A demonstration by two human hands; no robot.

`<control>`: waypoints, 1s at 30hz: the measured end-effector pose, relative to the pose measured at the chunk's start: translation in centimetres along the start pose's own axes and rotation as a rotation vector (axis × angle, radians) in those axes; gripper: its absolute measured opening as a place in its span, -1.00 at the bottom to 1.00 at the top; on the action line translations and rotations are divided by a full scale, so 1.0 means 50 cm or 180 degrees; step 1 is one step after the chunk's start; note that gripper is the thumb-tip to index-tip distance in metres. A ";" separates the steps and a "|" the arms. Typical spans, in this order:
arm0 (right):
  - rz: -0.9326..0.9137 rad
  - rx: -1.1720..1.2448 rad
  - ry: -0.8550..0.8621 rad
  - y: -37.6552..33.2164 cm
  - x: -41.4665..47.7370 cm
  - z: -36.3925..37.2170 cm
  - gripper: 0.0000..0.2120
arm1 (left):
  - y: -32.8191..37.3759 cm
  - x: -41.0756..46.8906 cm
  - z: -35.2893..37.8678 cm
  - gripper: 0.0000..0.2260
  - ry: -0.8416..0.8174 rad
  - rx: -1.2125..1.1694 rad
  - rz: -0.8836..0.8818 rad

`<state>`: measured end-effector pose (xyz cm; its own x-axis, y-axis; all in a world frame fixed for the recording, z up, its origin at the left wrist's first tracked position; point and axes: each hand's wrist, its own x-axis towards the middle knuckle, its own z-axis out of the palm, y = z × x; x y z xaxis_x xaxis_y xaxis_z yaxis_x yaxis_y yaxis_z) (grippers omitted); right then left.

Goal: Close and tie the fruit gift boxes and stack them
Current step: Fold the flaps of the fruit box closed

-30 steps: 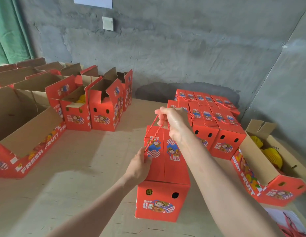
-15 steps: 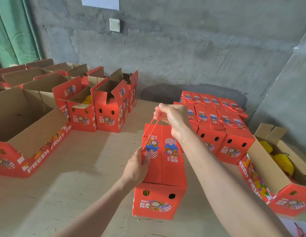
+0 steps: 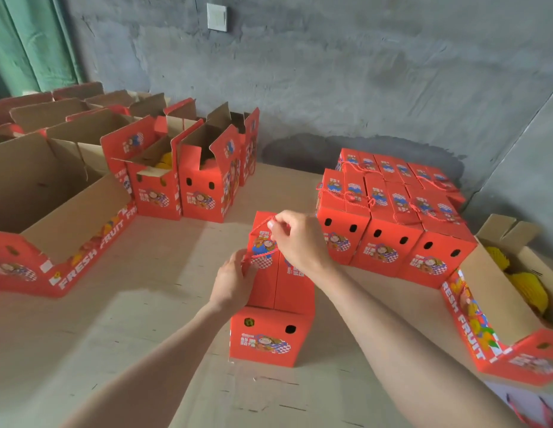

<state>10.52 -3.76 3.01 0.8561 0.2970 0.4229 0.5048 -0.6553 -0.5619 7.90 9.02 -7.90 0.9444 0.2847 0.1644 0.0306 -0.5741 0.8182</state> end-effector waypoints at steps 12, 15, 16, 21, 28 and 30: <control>-0.0332 -0.2000 -0.1095 0.072 -0.246 0.117 -0.32 | -0.068 -0.159 -0.026 -0.67 0.0219 0.0030 0.0861; -0.0405 -0.2273 -0.0664 0.067 -0.243 0.133 -0.30 | -0.063 -0.151 -0.022 -0.71 0.0377 0.0024 0.0883; -0.0433 -0.2304 -0.0582 0.069 -0.239 0.138 -0.29 | -0.065 -0.147 -0.022 -0.71 0.0404 0.0002 0.0938; -0.0323 -0.2264 -0.0664 0.095 -0.177 0.161 -0.23 | -0.068 -0.093 -0.017 -0.74 0.0567 -0.0120 0.1013; 0.0163 -0.2059 -0.1196 0.195 0.053 0.225 -0.15 | -0.046 0.150 -0.003 -0.64 -0.0025 -0.0183 0.0044; 0.0467 -0.2167 -0.1203 0.217 0.142 0.231 -0.12 | -0.068 0.232 0.012 -0.54 -0.0718 0.0264 0.0053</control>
<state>23.35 -0.73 -8.32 0.9497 0.3105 0.0394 0.3101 -0.9505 0.0171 18.93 13.79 -9.10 0.9939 0.1013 0.0427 0.0323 -0.6410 0.7668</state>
